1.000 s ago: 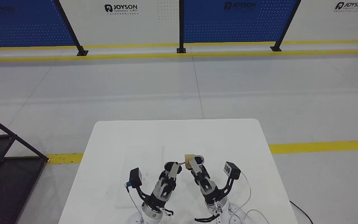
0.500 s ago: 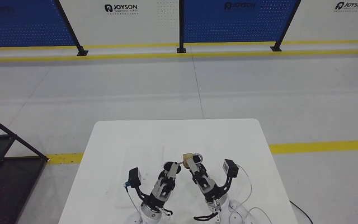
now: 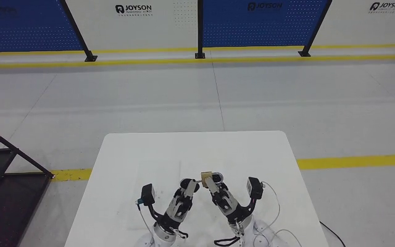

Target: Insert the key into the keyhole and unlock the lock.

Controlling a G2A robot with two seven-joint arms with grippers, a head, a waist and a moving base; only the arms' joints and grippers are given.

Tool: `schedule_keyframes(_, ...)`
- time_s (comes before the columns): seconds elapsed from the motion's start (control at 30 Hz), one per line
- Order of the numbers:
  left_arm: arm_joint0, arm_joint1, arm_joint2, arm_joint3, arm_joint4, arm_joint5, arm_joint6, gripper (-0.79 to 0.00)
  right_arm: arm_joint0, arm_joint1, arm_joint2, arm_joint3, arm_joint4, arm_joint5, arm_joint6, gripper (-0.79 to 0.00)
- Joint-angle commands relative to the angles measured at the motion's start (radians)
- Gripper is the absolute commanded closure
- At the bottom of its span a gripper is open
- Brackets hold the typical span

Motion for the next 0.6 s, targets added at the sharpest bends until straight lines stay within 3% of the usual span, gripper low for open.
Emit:
schedule_keyframes(0.0,0.003,0.001,-0.002,-0.002,-0.013,-0.008,-0.006,0.0,-0.001,-0.001,0.001,0.001,-0.009,0.003,0.0,0.0)
schedule_keyframes(0.5,0.013,0.007,-0.018,-0.017,-0.018,-0.023,-0.05,0.0,-0.003,-0.006,-0.003,0.001,-0.043,0.009,-0.001,0.0)
schedule_keyframes(0.57,0.013,0.007,-0.02,-0.018,-0.017,-0.023,-0.05,-0.099,-0.003,-0.007,-0.002,0.002,-0.04,0.01,-0.001,0.0)
